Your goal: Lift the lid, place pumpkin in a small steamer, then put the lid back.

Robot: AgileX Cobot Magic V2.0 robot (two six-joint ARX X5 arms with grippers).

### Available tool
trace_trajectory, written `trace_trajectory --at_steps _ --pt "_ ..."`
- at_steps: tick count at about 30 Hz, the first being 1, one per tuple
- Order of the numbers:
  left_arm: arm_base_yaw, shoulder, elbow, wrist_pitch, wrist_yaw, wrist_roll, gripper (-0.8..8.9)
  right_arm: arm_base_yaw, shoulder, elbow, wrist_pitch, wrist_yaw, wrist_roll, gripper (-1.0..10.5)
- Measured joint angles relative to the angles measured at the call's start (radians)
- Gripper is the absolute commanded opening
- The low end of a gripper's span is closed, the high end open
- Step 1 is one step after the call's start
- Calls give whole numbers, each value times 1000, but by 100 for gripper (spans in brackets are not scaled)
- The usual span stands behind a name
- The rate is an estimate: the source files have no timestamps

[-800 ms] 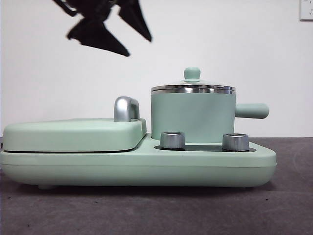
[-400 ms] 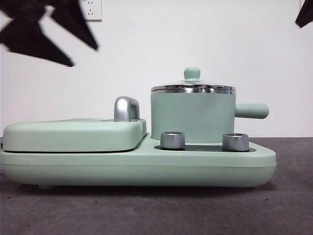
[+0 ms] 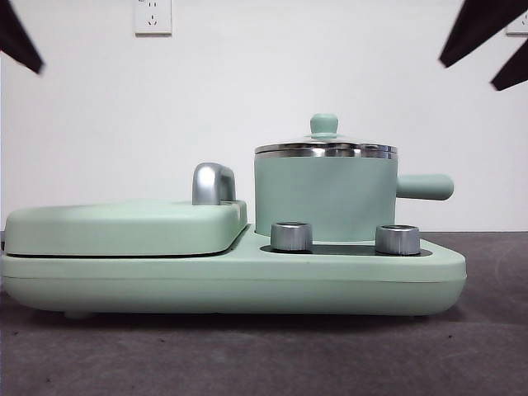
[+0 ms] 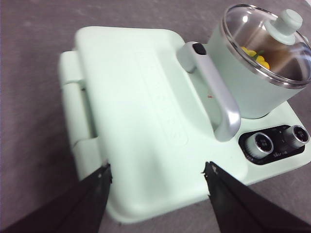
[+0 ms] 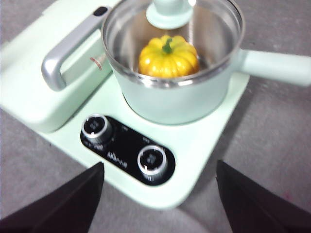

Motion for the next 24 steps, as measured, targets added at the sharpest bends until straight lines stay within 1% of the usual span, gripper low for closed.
trace_trajectory --at_steps 7,8,9,10,11,12,15,19,24 --pt "24 -105 -2 -18 0 1 312 0 76 0 51 -42 -4 353" --pt "24 -109 -2 -19 0 1 306 0 79 0 50 -43 -7 323" --pt "24 -112 -2 -22 0 1 246 0 80 0 50 -43 -9 221" --pt "24 -113 -2 -25 -1 5 142 0 79 0 49 -43 -11 115" --pt "24 -112 -2 -27 0 8 -1 0 79 0 50 -42 -15 -14" --pt "24 -112 -2 -29 0 8 3 0 79 0 54 -41 -19 21" --pt "24 -110 -2 -20 0 13 6 0 79 0 91 -33 -26 19" --pt "24 -113 -2 -35 0 21 7 0 76 0 104 -68 -26 19" --pt "24 -122 -2 -27 0 24 7 0 73 0 126 -69 -26 19"
